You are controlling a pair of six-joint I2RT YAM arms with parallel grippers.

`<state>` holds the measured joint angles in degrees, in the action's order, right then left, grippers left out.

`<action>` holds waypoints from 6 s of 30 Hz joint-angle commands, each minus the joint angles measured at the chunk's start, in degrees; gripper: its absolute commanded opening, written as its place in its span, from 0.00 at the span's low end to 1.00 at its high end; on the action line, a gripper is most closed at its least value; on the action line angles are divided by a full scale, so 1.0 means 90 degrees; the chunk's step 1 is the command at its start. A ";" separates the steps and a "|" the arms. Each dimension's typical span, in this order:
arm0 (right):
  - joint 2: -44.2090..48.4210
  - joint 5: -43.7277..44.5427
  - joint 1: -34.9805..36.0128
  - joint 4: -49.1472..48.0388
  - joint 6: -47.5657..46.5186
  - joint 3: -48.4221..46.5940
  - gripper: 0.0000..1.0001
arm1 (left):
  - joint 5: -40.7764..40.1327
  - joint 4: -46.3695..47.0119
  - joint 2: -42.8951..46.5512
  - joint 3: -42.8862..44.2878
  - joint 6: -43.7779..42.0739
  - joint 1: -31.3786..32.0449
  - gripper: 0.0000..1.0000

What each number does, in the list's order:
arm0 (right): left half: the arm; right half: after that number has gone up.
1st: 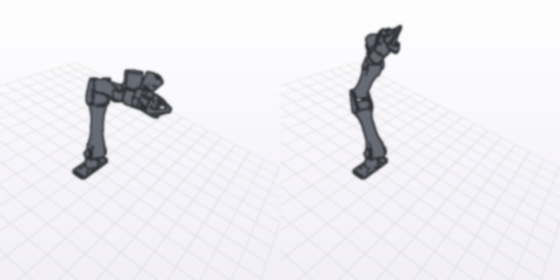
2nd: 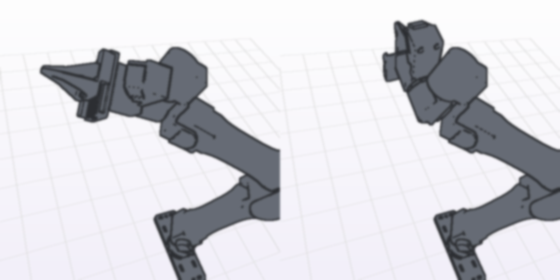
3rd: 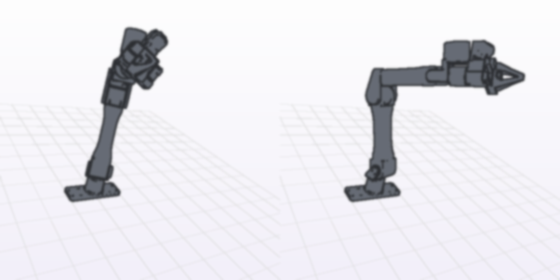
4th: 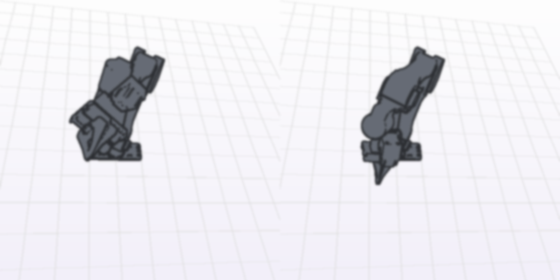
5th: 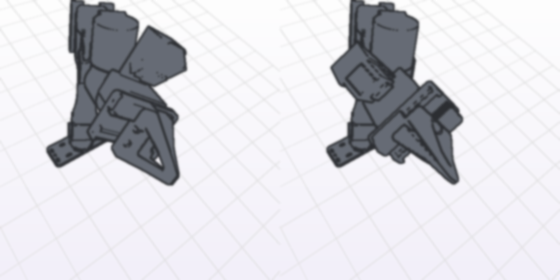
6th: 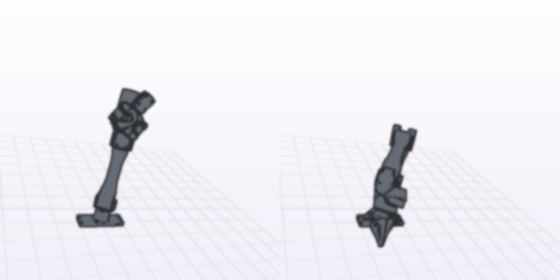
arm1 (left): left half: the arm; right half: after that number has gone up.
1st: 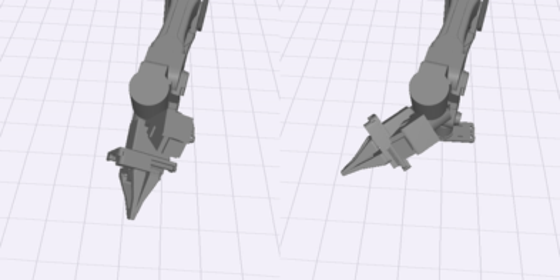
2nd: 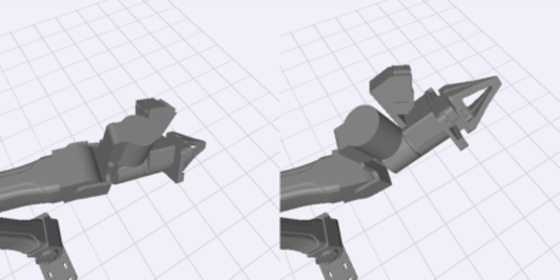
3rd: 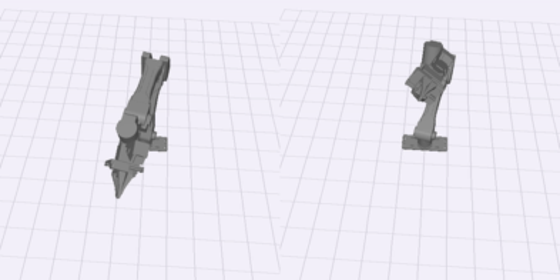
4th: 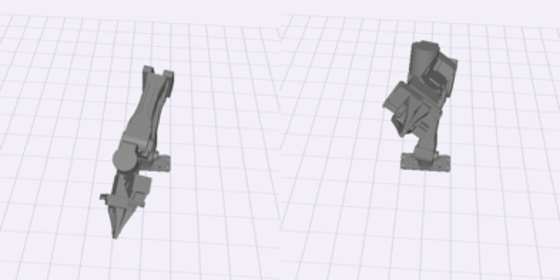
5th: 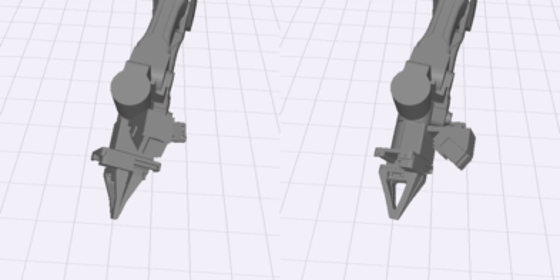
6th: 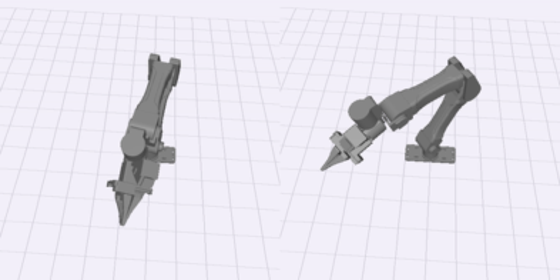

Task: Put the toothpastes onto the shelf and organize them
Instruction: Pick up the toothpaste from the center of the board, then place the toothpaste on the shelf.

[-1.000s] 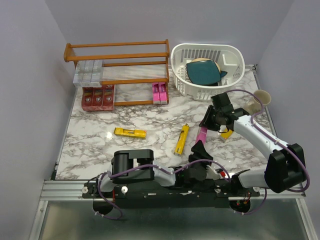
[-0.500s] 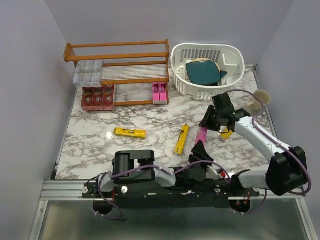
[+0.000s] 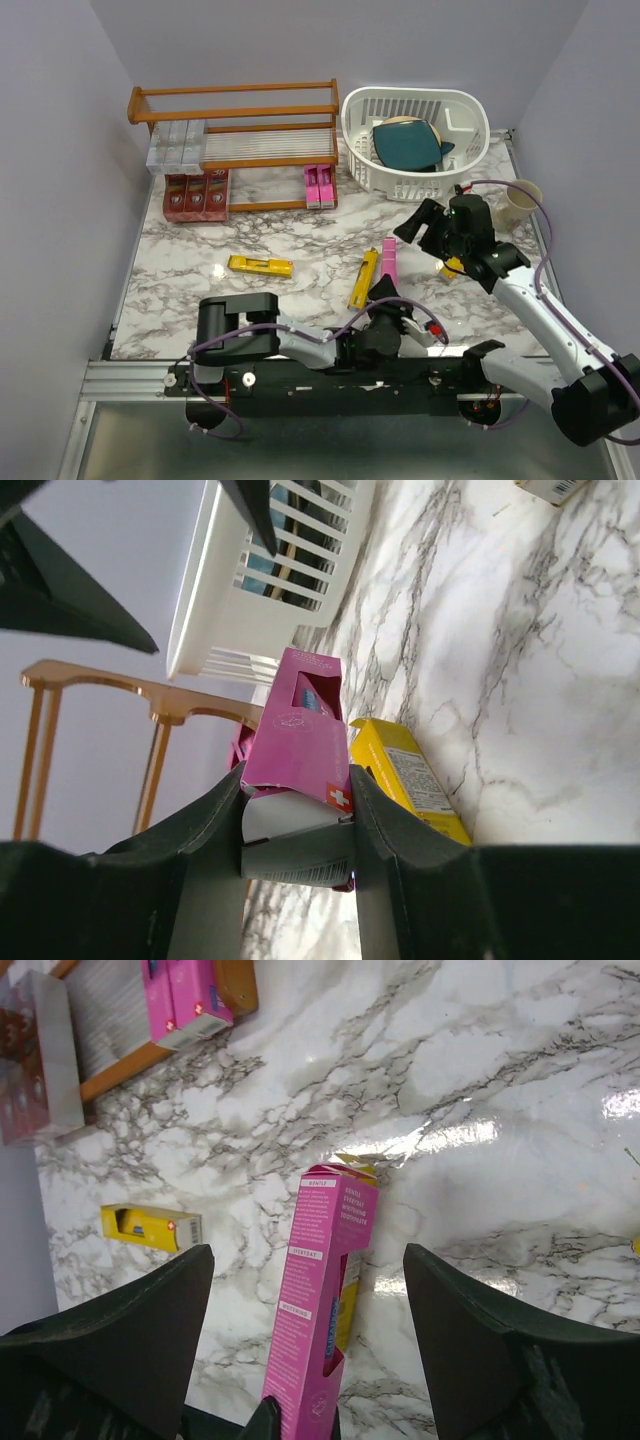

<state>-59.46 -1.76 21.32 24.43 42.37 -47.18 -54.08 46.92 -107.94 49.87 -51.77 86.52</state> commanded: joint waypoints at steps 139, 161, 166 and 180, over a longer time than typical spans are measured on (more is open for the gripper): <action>0.2554 0.1133 0.0014 -0.3397 -0.1397 0.2722 0.98 | 0.2963 -0.3884 0.1827 -0.0443 0.8730 -0.5590 0.36; 0.2603 0.1162 0.0014 -0.3349 -0.1417 0.2713 0.98 | 0.3919 -0.4275 0.0675 0.1343 0.8193 -0.6420 0.39; 0.2603 0.1162 0.0014 -0.3349 -0.1417 0.2713 0.98 | 0.4037 -0.4139 0.0392 0.1529 0.8164 -0.6527 0.42; 0.2564 0.1153 0.0014 -0.3388 -0.1417 0.2722 0.98 | 0.4017 -0.4266 -0.0165 0.2145 0.8184 -0.6664 0.48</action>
<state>-36.69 8.23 21.32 -5.06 30.30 -23.70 -18.55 7.40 -108.68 66.76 21.98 27.16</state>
